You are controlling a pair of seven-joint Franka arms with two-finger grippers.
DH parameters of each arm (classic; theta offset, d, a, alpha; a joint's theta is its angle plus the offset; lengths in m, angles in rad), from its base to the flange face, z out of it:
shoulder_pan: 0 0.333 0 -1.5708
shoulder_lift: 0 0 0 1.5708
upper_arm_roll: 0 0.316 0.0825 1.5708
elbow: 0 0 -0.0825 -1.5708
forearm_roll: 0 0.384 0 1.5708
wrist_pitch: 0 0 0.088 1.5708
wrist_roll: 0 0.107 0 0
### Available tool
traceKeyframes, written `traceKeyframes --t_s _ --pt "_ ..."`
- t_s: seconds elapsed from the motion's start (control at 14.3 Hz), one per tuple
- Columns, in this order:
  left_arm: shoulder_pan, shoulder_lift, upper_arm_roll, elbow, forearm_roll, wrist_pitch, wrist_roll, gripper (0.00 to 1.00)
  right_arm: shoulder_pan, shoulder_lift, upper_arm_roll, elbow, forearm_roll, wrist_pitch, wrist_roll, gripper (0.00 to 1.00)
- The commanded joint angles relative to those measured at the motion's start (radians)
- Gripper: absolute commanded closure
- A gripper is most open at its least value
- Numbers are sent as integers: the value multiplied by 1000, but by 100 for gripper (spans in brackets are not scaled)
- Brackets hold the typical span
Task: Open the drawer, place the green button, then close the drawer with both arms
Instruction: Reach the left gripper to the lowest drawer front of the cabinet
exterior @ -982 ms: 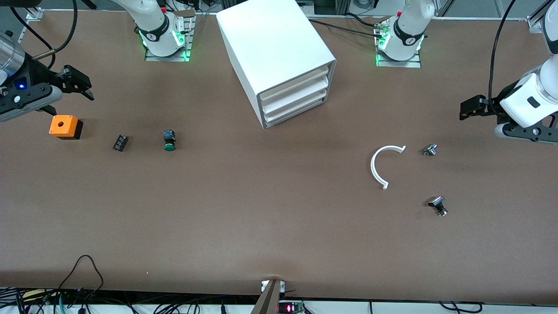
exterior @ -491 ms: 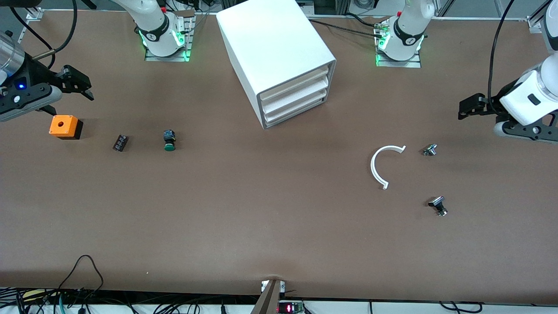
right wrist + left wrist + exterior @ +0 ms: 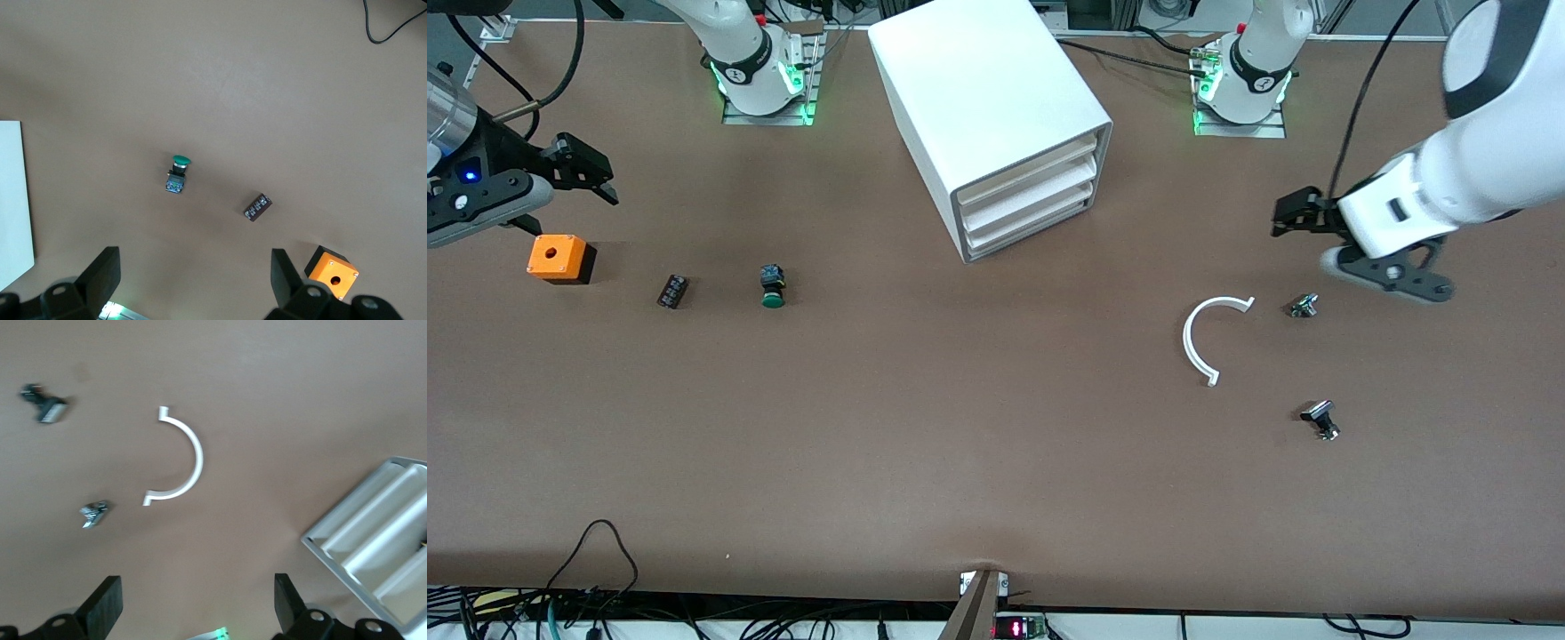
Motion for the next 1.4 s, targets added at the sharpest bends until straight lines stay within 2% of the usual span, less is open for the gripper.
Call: traceKeyframes --t_s 0.0,0.21,0.35,0.56,0.84,1.12,1.33 --pt "-23 66 -20 29 -28 -17 9 0 -17 4 14 17 0 -13 -15 0" --pt "-74 153 -22 47 -40 -15 35 0 -17 4 14 17 0 -10 -15 0" --pt "-111 228 -22 87 -75 -15 142 0 -19 4 14 17 0 -7 -15 0" --pt "-140 303 -22 111 -128 -14 203 0 -19 4 14 17 0 -5 -15 0" --pt "-155 423 -22 121 -284 -8 344 0 -19 5 14 17 0 -2 -15 0" --pt "-192 487 -22 119 -335 40 464 0 -19 5 14 17 0 -1 -15 0" --pt "-211 543 -20 119 -419 47 573 0 -21 5 14 17 0 1 -15 0"
